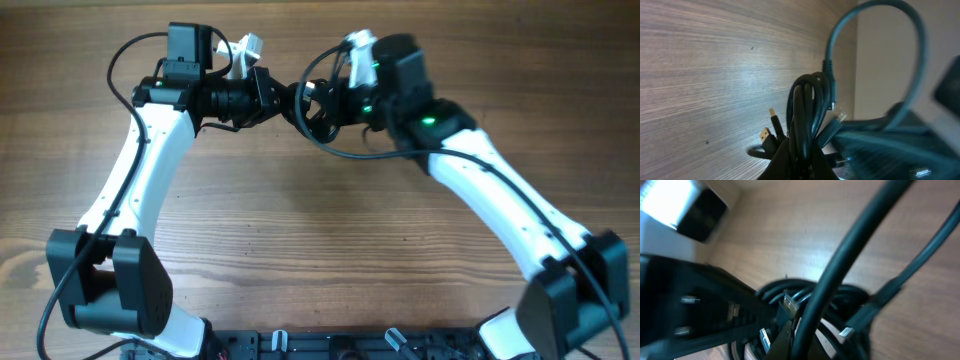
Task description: Untangle cables
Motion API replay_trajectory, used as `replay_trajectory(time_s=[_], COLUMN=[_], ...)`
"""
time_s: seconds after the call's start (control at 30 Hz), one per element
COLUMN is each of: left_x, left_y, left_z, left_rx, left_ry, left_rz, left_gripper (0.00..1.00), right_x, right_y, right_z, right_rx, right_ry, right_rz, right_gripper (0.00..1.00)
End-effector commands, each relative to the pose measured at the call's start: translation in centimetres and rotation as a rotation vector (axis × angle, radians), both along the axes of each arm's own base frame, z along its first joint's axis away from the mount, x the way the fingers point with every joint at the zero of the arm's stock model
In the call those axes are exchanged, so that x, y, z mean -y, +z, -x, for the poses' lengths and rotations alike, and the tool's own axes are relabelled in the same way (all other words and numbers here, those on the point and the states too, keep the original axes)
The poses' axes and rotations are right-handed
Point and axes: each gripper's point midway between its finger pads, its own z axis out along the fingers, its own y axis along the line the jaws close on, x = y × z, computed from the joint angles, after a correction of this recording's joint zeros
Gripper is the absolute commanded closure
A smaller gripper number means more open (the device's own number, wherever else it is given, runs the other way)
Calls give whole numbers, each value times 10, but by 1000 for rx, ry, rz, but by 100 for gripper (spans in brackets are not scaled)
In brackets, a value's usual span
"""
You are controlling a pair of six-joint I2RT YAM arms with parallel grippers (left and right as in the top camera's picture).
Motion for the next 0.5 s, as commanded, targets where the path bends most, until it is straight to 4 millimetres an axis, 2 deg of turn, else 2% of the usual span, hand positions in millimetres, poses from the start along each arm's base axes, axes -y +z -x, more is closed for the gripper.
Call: replay_trajectory(time_s=[0.0,0.17,0.27,0.33,0.47], left_x=[5,9,10,10,4], left_y=[12,21,24,26,20], left_z=[1,-1,-5,-8,-16], left_rx=[-29,-32,-39,-42,-116], left_ry=[-1,-7,14,27,128], left_rz=[81,130,146,152,140], left_gripper=[96,96,96,96,96], right_x=[-17,-28,-24,-18,8], right_y=[-25,-34,-34,-31,0], right_z=[4,9,5,1,-11], right_rx=[-76,-107,-95,-90,-55], right_ry=[-28,-42,-74,-87,-113], right_rz=[19,21,38,33,-30], right_gripper=[96,96,93,82,44])
